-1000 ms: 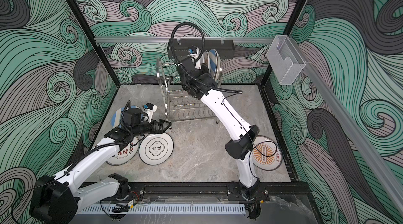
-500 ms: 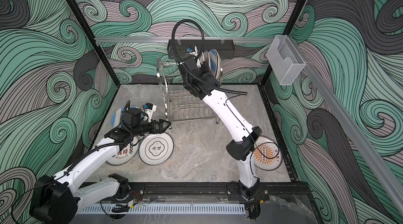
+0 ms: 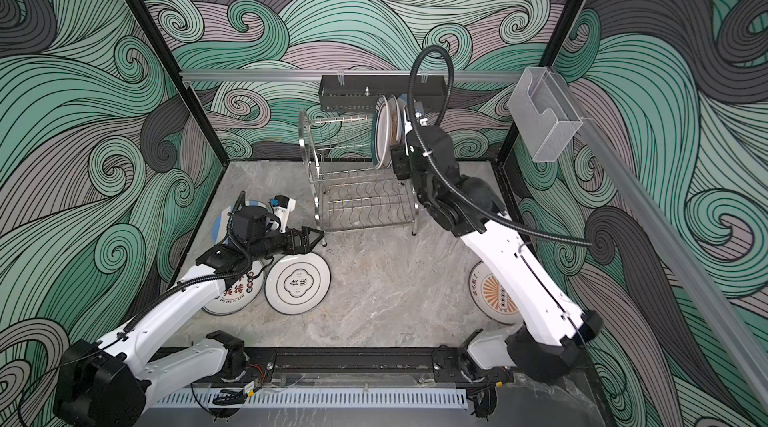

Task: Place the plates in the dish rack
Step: 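Open the right gripper and withdraw it from the rack, then move the right gripper down to the rim of the sunburst plate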

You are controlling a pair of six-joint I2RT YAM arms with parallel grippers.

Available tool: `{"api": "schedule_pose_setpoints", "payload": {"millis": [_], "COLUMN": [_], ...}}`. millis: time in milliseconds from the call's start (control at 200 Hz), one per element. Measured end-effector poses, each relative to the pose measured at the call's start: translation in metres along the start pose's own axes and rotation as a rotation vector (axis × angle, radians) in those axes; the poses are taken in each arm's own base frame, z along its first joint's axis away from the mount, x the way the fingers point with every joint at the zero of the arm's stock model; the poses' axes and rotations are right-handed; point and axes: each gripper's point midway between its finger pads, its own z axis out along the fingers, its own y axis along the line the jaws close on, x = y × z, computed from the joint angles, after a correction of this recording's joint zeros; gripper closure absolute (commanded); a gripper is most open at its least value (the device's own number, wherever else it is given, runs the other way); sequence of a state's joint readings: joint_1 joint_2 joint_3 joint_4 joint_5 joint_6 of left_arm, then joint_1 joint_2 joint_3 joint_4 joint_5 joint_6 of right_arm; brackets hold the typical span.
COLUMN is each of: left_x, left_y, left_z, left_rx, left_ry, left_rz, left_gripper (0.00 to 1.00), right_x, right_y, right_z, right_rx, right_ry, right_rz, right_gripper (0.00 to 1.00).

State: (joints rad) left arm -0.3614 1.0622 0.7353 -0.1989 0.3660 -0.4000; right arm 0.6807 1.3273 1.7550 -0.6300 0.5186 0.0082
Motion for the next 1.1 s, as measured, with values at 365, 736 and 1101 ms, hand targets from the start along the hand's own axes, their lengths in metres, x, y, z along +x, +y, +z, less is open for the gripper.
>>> {"api": "schedule_pose_setpoints", "payload": {"millis": [365, 736, 1101], "left_x": [-0.023, -0.02, -0.022], "left_y": [-0.014, -0.012, -0.011], "left_z": [-0.002, 0.002, 0.006], "left_rx": [0.032, 0.03, 0.048], "left_ry": [-0.032, -0.018, -0.054], "left_rz": [0.012, 0.024, 0.03], "left_gripper": [0.01, 0.02, 0.01], "right_x": [0.114, 0.297, 0.392], "right_y": [-0.047, -0.08, -0.101], "right_z": [-0.064, -0.042, -0.03], "right_rx": [0.02, 0.17, 0.23], "right_ry": [0.083, 0.564, 0.769], "right_rz": [0.075, 0.279, 0.632], "right_gripper": [0.27, 0.25, 0.24]}}
